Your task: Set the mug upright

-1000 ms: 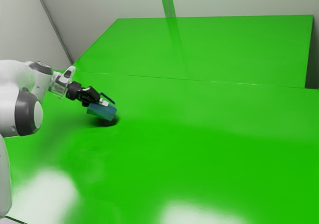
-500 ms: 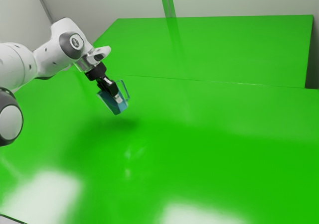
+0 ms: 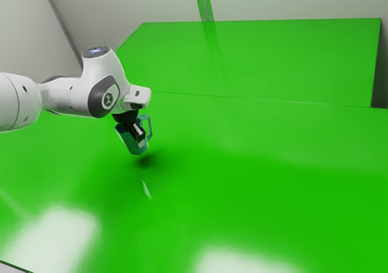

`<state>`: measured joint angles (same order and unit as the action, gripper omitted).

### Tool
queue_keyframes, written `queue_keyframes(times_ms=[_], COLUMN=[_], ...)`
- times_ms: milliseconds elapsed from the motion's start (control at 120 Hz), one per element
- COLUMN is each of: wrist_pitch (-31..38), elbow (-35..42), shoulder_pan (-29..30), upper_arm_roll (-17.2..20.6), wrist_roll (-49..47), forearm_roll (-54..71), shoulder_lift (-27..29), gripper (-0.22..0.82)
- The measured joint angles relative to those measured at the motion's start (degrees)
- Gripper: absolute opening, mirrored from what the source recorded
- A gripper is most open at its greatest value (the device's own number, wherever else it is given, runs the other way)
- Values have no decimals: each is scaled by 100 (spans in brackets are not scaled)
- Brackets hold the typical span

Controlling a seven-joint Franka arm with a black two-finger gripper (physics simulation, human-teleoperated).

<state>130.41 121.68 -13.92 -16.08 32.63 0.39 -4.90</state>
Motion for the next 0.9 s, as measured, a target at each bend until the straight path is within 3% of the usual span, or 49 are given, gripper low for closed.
queue_keyframes(times_ms=[467, 700, 850, 900], wrist_pitch=[939, 1066, 1157, 1192], elbow=[501, 1204, 1375, 1408], shoulder_pan=[-7, -182, -97, -252], upper_arm_roll=[2, -26, 141, 12], wrist_roll=[-850, -1150, -1295, -1335], forearm_roll=[292, 319, 332, 333], shoulder_lift=[-115, 461, 494, 479], gripper=[-17, -17, -17, -17])
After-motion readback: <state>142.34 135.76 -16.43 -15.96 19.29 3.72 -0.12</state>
